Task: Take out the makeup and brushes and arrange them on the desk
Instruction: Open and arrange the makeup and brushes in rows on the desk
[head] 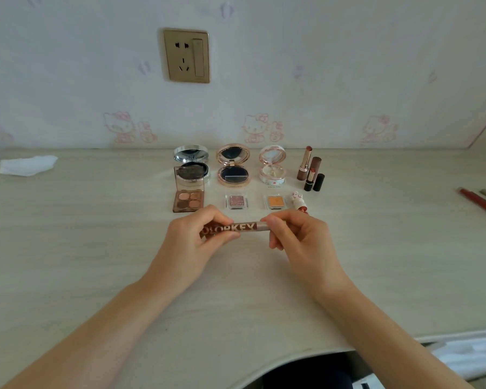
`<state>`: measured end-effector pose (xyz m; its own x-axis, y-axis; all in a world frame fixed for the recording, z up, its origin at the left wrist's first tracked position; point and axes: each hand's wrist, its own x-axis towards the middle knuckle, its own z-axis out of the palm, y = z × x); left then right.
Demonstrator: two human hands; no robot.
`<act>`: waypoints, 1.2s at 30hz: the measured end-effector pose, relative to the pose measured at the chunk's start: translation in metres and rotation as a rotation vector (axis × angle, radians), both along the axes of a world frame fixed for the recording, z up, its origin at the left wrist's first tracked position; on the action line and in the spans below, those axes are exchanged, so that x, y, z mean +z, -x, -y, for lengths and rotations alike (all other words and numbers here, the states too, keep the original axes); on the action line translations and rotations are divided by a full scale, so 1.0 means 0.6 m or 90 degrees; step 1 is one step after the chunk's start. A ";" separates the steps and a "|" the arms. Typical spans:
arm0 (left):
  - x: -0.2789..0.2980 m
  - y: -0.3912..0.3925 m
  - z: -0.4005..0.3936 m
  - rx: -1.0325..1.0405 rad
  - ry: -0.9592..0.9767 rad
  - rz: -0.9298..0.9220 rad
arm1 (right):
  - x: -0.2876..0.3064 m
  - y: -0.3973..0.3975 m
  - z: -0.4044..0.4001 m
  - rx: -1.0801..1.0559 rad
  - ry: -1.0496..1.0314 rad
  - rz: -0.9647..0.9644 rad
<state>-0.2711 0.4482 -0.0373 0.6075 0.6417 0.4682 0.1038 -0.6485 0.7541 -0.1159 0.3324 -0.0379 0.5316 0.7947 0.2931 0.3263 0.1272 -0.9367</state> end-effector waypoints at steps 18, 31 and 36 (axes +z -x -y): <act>0.004 0.000 0.011 0.004 -0.071 0.003 | 0.008 0.009 0.012 0.011 0.019 0.005; 0.001 0.000 0.011 0.014 -0.102 -0.015 | 0.001 0.002 0.015 -0.007 0.016 -0.002; 0.001 0.002 0.007 0.022 -0.095 -0.008 | 0.003 0.007 0.019 0.003 0.002 0.036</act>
<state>-0.2724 0.4443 -0.0369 0.5935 0.5856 0.5522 0.1368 -0.7495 0.6478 -0.1203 0.3210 -0.0359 0.5105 0.7979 0.3205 0.3779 0.1265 -0.9171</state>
